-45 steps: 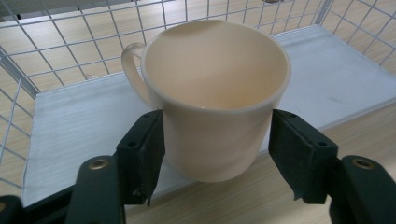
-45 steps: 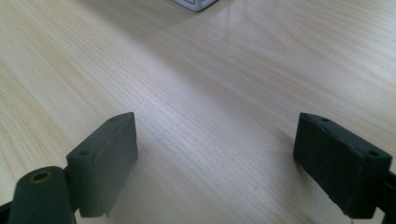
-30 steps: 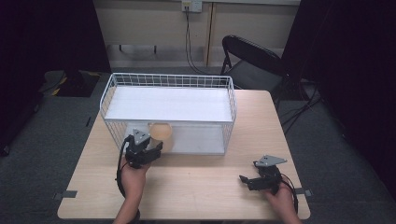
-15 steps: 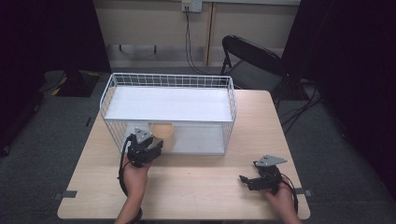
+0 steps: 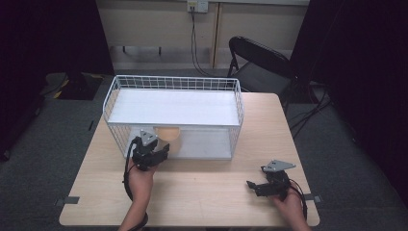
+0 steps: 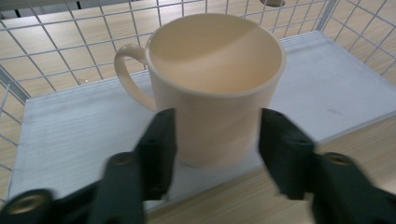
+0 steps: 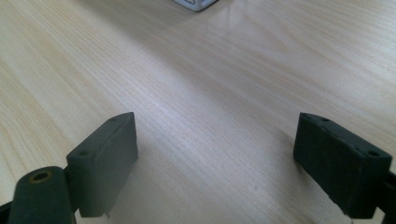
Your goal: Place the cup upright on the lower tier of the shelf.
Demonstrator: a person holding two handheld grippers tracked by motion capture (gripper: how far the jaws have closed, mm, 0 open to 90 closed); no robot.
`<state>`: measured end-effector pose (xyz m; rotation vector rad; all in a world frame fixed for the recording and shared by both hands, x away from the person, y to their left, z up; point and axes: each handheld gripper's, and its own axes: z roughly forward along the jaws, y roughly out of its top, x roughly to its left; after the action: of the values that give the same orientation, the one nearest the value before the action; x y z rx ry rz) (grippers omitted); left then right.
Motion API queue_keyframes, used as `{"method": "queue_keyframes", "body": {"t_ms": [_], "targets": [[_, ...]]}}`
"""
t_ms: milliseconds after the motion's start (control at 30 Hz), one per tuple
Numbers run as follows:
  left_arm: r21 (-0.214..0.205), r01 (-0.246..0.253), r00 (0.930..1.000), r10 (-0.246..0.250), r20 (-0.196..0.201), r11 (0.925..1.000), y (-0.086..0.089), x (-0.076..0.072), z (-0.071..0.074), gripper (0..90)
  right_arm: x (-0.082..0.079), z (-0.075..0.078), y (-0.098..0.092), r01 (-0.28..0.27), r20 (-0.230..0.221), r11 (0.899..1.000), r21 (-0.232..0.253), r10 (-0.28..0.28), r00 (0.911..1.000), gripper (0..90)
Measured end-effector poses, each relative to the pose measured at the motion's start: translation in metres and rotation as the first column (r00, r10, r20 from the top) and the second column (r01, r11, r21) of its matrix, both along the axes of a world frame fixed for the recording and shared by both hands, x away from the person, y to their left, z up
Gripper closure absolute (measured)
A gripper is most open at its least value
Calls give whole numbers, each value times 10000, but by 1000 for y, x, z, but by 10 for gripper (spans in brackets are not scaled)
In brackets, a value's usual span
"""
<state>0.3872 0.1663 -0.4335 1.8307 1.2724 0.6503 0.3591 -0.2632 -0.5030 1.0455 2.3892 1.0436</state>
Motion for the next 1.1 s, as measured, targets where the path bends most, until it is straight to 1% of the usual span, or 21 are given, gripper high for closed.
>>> {"method": "queue_keyframes", "body": {"t_ms": [33, 67, 100, 133, 200, 233, 333, 367, 433, 467, 500, 567, 600, 767, 800, 867, 933, 1000, 1100], "targets": [[0, 0, 10000, 0, 0, 10000, 0, 0, 0, 382, 0, 0, 0, -1, 1, 10000, -1, 1, 10000, 130], [86, 96, 10000, -96, -2, 9999, 1, -1, -1, 335, 0, 0, 0, 1, 5, 10000, -2, -1, 10000, 130], [86, 96, 10000, -96, -2, 9999, 1, -1, -1, 301, 0, 0, 0, 1, 5, 10000, -2, -1, 10000, 130], [73, 272, 9996, -272, -29, 9996, 3, -2, -1, 270, 0, 0, 0, 2, 1, 10000, 0, -2, 10000, 131], [100, 353, 9994, -352, -65, 9993, 4, -3, -2, 237, 0, 0, 0, 1, 0, 10000, -1, -1, 10000, 130], [26, 437, 9990, -437, -92, 9990, 5, -4, -2, 237, 0, 0, 0, 1, -1, 10000, -1, -1, 10000, 130], [-210, 645, 9978, -648, -147, 9977, 9, -6, -2, 194, 0, 0, 0, -1, 4, 10000, 0, 1, 10000, 130], [-318, 768, 9969, -773, -132, 9965, 10, -7, -2, 194, 0, 0, 0, -1, 4, 10000, 0, 1, 10000, 130], [-317, 823, 9965, -827, -116, 9961, 11, -8, -2, 188, 0, 0, 0, 1, 2, 10000, -1, -1, 10000, 130], [-228, 903, 9958, -906, -146, 9957, 12, -9, -3, 188, 0, 0, 0, 1, -1, 10000, 0, -1, 10000, 131], [-281, 918, 9956, -922, -161, 9954, 12, -10, -4, 186, 0, 0, 0, 1, 2, 10000, -1, -1, 10000, 130], [-125, 1099, 9936, -1101, -236, 9939, 14, -11, -4, 179, 0, 0, 0, 0, 5, 10000, -1, 0, 10000, 130], [-199, 1192, 9924, -1198, -278, 9927, 16, -12, -4, 179, 0, 0, 0, 2, 0, 10000, -1, -2, 10000, 130], [-278, 1265, 9915, -1272, -252, 9916, 20, -15, -3, 171, 0, 0, 0, 0, 2, 10000, -2, 0, 10000, 130], [-185, 1316, 9909, -1321, -256, 9911, 22, -15, -3, 169, 0, 0, 0, 1, 1, 10000, 0, -1, 10000, 131], [-319, 1351, 9904, -1359, -246, 9903, 25, -17, -3, 168, 0, 0, 0, 1, 1, 10000, -1, -1, 10000, 130], [-245, 1341, 9906, -1347, -237, 9907, 28, -18, -2, 167, 0, 0, 0, 1, 4, 10000, 0, -1, 10000, 130], [-411, 1404, 9896, -1415, -253, 9892, 32, -20, -1, 168, 0, 0, 0, 1, 0, 10000, 0, -1, 10000, 130], [-420, 1517, 9879, -1528, -267, 9875, 34, -21, -1, 167, 0, 0, 0, 3, 0, 10000, 0, -3, 10000, 130]]}}
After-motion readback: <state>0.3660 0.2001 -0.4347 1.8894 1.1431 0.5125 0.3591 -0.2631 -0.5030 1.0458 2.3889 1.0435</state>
